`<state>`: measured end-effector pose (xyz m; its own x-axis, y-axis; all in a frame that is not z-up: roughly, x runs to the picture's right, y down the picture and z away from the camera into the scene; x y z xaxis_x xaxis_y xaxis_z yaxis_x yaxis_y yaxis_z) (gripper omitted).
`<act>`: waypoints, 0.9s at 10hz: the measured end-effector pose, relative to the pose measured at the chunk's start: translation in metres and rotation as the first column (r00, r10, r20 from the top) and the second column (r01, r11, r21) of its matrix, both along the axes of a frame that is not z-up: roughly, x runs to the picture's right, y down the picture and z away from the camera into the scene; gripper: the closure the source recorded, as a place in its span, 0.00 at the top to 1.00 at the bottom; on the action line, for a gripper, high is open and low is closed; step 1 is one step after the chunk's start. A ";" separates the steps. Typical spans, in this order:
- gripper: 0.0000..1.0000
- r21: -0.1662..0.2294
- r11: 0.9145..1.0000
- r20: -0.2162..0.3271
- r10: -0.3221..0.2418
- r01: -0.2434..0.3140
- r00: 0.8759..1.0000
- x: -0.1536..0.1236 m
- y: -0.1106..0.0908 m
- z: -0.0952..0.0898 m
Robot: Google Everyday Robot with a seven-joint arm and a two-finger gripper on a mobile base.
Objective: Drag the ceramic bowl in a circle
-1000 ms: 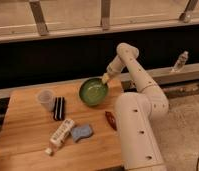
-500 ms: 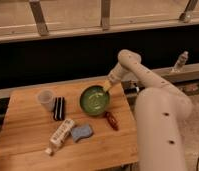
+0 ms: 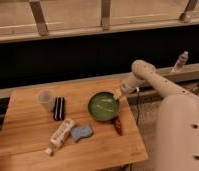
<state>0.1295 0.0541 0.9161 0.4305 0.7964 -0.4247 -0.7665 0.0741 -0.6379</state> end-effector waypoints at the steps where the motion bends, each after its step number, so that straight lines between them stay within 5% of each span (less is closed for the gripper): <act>1: 0.00 -0.001 1.000 -0.011 0.008 -0.008 1.000 0.006 -0.009 0.007; 5: 0.00 -0.023 0.998 0.009 -0.057 0.057 0.998 -0.001 -0.053 0.050; 9: 0.00 -0.046 0.993 0.047 -0.110 0.112 0.993 -0.024 -0.044 0.051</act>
<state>0.1059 0.0103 0.9671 0.5341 0.7218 -0.4401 -0.7264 0.1255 -0.6758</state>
